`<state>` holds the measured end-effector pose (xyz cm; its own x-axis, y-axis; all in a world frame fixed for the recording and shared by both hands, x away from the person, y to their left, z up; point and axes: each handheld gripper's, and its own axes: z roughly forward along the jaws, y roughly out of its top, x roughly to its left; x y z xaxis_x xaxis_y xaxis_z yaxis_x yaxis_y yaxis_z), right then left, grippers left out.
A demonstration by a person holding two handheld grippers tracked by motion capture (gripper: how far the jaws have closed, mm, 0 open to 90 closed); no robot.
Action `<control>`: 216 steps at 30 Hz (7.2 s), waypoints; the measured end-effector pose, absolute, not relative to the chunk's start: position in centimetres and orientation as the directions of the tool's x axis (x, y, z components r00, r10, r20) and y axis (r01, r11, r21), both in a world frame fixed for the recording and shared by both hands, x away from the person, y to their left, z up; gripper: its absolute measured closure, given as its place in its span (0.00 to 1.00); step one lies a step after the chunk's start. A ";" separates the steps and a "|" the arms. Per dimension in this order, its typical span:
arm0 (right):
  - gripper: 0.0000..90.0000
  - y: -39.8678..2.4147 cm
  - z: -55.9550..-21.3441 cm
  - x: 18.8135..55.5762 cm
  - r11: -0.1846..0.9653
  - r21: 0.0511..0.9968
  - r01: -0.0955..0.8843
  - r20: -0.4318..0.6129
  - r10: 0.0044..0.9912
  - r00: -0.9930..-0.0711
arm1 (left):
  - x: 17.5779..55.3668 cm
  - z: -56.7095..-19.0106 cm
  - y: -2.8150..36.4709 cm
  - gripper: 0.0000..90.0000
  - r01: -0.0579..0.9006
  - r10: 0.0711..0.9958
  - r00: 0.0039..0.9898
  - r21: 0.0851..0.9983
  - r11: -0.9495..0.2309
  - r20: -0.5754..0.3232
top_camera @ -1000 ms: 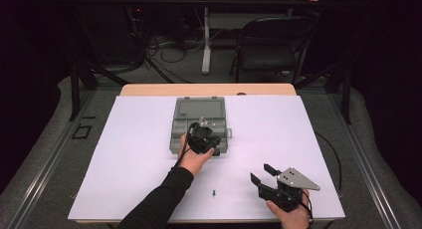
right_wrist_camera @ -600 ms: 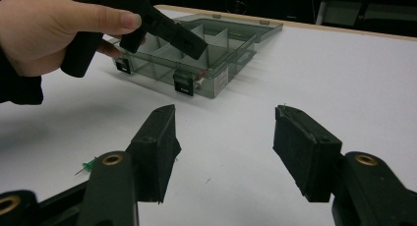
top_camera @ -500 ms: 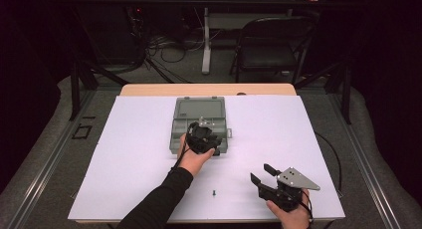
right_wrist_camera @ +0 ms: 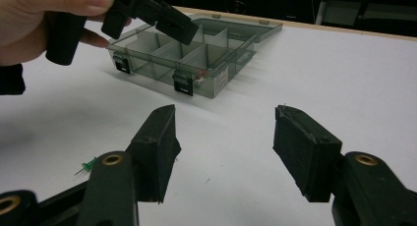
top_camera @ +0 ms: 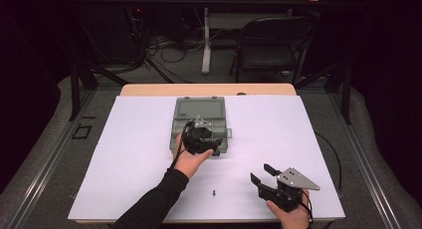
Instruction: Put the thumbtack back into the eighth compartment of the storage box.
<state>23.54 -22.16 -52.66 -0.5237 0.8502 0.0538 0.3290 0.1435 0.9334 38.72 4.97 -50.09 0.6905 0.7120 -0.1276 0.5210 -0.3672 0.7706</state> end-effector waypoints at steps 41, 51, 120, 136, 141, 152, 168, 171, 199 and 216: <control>0.46 -21.9 -52.7 23.5 0.141 0.932 0.334 0.058 0.851 -0.522 | 27.9 -51.5 9.2 0.45 0.436 0.603 0.785 0.820 -0.370 -0.145; 0.46 -22.0 -52.7 23.5 0.142 0.932 0.332 0.057 0.850 -0.524 | 26.5 -53.3 8.4 0.54 0.470 0.577 0.794 0.795 -0.384 -0.191; 0.46 -22.0 -52.7 23.5 0.139 0.934 0.328 0.058 0.849 -0.525 | 26.2 -56.1 7.3 0.93 0.538 0.589 0.777 0.720 -0.438 -0.222; 0.46 -21.9 -52.7 23.5 0.143 0.932 0.334 0.057 0.850 -0.523 | 28.6 -52.4 8.1 0.93 0.506 0.607 0.766 0.780 -0.369 -0.209; 0.46 -22.0 -52.7 23.5 0.141 0.932 0.334 0.058 0.851 -0.522 | 29.8 -51.1 8.2 0.93 0.504 0.611 0.764 0.783 -0.364 -0.208; 0.46 -22.0 -52.7 23.5 0.141 0.932 0.333 0.057 0.851 -0.521 | 32.8 -49.0 7.7 0.93 0.508 0.633 0.746 0.792 -0.338 -0.208; 0.46 -22.1 -52.7 23.5 0.143 0.932 0.333 0.056 0.850 -0.523 | 36.2 -48.6 7.2 0.93 0.540 0.679 0.704 0.778 -0.320 -0.210; 0.46 -22.1 -52.7 23.5 0.142 0.932 0.334 0.058 0.851 -0.523 | 36.8 -48.6 7.0 0.93 0.542 0.687 0.698 0.776 -0.323 -0.201; 0.46 -22.1 -52.7 23.6 0.143 0.932 0.333 0.058 0.848 -0.527 | 39.7 -51.9 4.6 0.93 0.594 0.728 0.655 0.732 -0.333 -0.201; 0.46 -22.1 -52.7 23.6 0.144 0.930 0.337 0.060 0.848 -0.527 | 39.8 -52.5 4.1 0.92 0.597 0.727 0.659 0.724 -0.347 -0.195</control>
<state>23.61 -22.09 -52.70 -0.5271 0.8477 0.0601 0.3375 0.1439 0.9303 39.85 4.10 -52.50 0.6586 0.7268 -0.1949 0.5967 -0.3467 0.7237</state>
